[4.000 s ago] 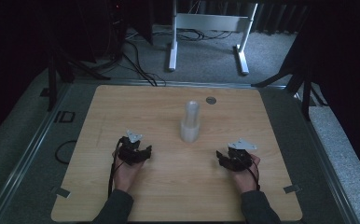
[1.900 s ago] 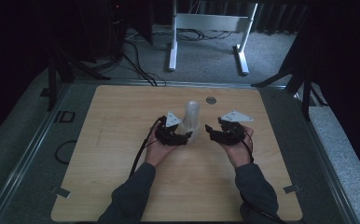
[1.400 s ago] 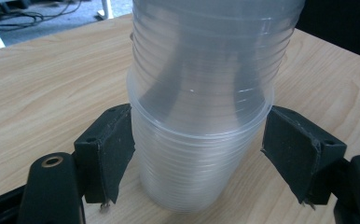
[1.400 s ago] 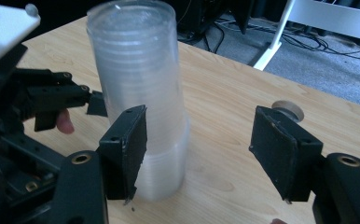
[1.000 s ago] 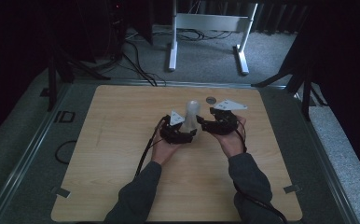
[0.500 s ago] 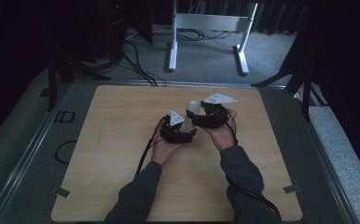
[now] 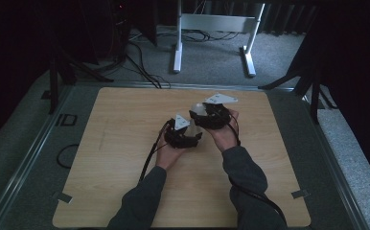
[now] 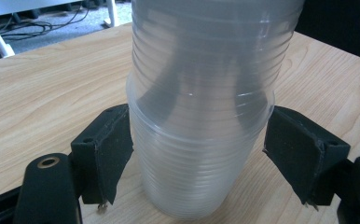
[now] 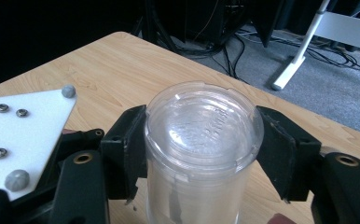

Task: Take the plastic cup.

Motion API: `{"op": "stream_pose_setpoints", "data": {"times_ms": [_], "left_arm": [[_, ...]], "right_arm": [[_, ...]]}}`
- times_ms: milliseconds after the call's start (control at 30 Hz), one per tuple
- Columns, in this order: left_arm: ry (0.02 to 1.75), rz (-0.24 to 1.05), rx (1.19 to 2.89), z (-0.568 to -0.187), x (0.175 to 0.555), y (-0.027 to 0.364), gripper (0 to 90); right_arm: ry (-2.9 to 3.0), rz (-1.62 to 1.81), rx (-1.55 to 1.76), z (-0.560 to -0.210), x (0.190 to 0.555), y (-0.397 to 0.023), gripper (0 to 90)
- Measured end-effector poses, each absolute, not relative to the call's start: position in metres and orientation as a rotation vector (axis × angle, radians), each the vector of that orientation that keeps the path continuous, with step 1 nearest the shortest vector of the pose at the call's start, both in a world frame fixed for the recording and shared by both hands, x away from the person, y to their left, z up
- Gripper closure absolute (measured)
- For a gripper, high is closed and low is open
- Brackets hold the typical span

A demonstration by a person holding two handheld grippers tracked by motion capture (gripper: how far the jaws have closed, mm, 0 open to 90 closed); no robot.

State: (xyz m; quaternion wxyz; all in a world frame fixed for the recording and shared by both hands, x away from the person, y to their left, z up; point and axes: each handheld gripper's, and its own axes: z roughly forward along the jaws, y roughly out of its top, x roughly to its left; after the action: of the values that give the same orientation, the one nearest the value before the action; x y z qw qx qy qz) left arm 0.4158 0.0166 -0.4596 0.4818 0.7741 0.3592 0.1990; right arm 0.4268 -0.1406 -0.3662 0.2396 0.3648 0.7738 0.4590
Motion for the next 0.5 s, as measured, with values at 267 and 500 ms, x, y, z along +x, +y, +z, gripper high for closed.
{"op": "stream_pose_setpoints", "data": {"times_ms": [267, 500], "left_arm": [[0.874, 0.49, 1.89, -0.4601, 0.4157, 0.016, 23.6], [0.872, 0.488, 1.893, -0.4609, 0.416, 0.0162, 24.1]], "right_arm": [[2.117, 1.26, 1.006, -0.3642, 0.4269, -0.1408, 38.9], [2.111, 1.264, 1.005, -0.3613, 0.4265, -0.1412, 39.1]]}}
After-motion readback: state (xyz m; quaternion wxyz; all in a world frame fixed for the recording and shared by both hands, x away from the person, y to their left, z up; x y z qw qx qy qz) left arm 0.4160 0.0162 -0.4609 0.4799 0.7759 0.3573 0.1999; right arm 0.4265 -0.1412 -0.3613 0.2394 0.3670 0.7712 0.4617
